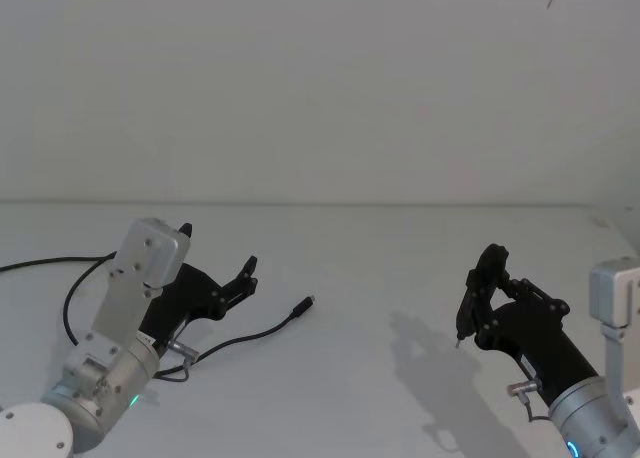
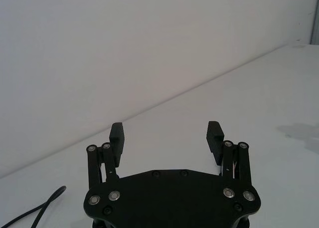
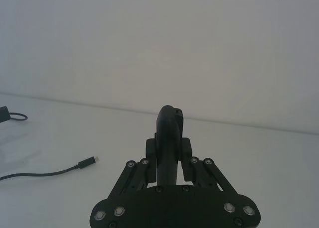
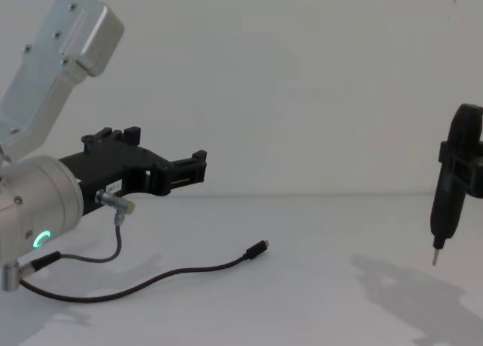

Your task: Pick up the data cable with the one hand.

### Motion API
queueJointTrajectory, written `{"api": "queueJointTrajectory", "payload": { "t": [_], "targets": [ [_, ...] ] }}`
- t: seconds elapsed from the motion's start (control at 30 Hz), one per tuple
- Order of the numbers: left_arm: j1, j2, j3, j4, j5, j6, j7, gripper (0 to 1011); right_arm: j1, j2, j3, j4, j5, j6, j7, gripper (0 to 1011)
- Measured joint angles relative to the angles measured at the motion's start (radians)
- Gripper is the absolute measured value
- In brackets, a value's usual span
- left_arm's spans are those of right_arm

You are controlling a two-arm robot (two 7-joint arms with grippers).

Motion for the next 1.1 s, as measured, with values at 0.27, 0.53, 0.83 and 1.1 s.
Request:
{"api": "queueJointTrajectory", "payload": {
  "t": [0.27, 0.53, 0.83, 1.1],
  "targets": [
    [0.0, 0.0, 0.0, 0.0, 0.0, 0.0, 0.0, 1001, 0.0, 0.0, 0.0, 0.0, 0.0, 0.0, 0.0, 279],
    [0.0, 0.0, 0.0, 0.0, 0.0, 0.0, 0.0, 1001, 0.0, 0.0, 0.0, 0.0, 0.0, 0.0, 0.0, 279],
    [0.0, 0.0, 0.0, 0.0, 0.0, 0.0, 0.0, 1001, 0.0, 0.0, 0.0, 0.0, 0.0, 0.0, 0.0, 279],
    [-0.001, -0.001, 0.0, 0.001, 0.0, 0.0, -0.002, 1001, 0.0, 0.0, 0.0, 0.0, 0.0, 0.0, 0.0, 279]
  ]
}}
